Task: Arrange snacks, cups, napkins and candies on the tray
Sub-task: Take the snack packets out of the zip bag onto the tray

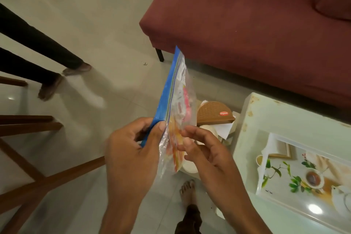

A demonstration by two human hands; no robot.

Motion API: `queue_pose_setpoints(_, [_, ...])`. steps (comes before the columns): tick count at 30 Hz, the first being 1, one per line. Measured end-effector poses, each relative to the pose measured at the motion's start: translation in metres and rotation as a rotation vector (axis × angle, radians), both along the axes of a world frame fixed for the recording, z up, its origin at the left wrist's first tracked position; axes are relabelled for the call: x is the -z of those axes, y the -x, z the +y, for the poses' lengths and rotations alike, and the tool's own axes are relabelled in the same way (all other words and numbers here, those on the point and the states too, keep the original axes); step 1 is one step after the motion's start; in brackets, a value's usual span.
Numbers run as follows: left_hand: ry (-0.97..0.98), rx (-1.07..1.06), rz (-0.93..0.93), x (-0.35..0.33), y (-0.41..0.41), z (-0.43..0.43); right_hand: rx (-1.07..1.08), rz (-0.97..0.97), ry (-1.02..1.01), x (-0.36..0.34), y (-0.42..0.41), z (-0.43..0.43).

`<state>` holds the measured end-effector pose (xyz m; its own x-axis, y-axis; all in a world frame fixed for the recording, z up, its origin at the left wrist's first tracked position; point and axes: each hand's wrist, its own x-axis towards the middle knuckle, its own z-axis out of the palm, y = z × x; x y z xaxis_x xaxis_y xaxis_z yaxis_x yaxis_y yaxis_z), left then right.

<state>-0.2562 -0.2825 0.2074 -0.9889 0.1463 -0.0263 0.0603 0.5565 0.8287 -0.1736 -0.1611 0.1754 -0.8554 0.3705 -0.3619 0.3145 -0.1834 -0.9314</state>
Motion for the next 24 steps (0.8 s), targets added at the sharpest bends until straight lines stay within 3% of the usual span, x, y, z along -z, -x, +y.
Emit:
queue_pose_setpoints(4, [-0.212,0.171,-0.119,-0.045,-0.049,0.016,0.093,0.115,0.007,-0.045,-0.043,0.018])
queue_pose_setpoints(11, [-0.256,0.198,-0.271,-0.034,-0.16,0.084,0.207,0.049,0.053,-0.065,-0.151,0.077])
queue_pose_setpoints(20, [-0.138,0.264,-0.385,0.011,-0.302,0.186,0.372,-0.191,0.048,-0.012,-0.294,0.162])
queue_pose_setpoints(22, [-0.014,0.272,-0.357,0.02,-0.324,0.2,0.411,-0.241,0.022,-0.003,-0.311,0.177])
queue_pose_setpoints(24, [0.232,0.34,-0.301,0.028,-0.342,0.212,0.456,-0.271,0.008,0.005,-0.324,0.189])
